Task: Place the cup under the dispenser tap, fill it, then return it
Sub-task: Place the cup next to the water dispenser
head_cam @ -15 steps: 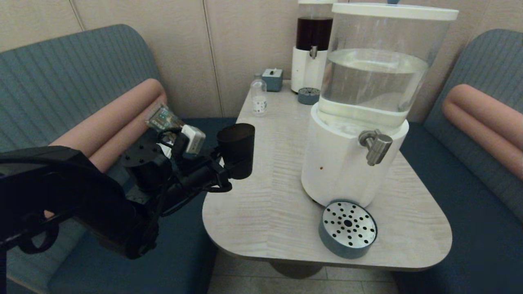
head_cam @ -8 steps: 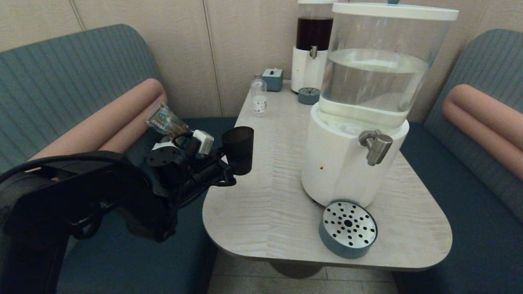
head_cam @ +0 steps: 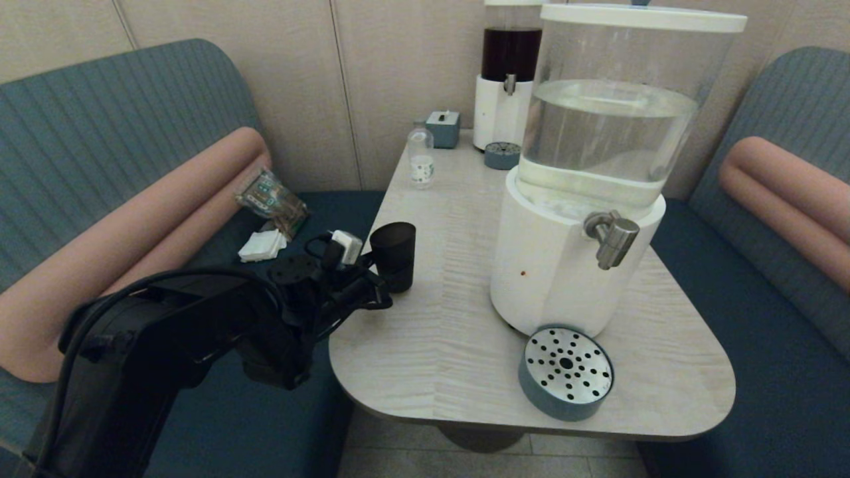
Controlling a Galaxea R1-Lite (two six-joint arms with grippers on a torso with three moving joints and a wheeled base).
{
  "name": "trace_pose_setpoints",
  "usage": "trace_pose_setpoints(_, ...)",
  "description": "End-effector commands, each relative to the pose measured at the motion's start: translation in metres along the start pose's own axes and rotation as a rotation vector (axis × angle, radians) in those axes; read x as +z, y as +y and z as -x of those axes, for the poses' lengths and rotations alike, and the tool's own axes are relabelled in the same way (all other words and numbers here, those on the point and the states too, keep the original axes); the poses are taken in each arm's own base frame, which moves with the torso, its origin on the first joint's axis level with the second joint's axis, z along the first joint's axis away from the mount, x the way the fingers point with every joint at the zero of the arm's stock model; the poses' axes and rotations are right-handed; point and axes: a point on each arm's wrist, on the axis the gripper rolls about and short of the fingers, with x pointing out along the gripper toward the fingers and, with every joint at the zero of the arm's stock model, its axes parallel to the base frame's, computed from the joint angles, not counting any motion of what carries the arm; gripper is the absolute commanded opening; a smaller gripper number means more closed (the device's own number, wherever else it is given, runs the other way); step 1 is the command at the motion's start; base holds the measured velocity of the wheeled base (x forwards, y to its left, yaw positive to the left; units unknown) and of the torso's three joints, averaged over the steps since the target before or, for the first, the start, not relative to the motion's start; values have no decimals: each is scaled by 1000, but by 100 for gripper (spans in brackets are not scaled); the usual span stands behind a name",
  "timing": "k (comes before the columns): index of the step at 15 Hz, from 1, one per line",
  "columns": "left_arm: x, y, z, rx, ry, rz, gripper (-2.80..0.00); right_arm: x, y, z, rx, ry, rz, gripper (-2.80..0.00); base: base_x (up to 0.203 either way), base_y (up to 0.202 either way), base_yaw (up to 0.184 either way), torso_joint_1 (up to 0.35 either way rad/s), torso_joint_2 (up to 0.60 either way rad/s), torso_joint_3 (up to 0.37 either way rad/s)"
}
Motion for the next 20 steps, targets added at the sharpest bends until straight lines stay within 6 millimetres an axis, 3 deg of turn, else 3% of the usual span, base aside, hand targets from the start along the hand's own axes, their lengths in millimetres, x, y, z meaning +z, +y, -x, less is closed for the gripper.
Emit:
trace_pose_setpoints(1, -6, 0, -1, -1, 1, 0, -280, -4, 0, -1, -1, 15, 0, -280, 0, 0, 0, 0, 0, 0)
trace_pose_setpoints(5, -7, -1, -1, 3, 5, 1, -280, -4, 0, -1, -1, 16, 0, -280, 0, 0, 0, 0, 0, 0)
trace_pose_setpoints(6, -8, -1, 0, 3, 6, -1, 0, -4, 0, -1, -1, 16, 0, -280, 0, 0, 0, 0, 0, 0)
trace_pose_setpoints(14, 1, -5, 9, 2, 25, 1, 0, -4, 0, -1, -1, 15, 0, -280, 0, 0, 0, 0, 0, 0)
trace_pose_setpoints(17, 11, -17, 32, -2, 91, 30, 0, -4, 0, -1, -1, 16, 0, -280, 0, 0, 0, 0, 0, 0)
trace_pose_setpoints(20, 43, -35, 68, -6, 137, 47, 0, -4, 0, -1, -1, 16, -1, -280, 0, 0, 0, 0, 0, 0)
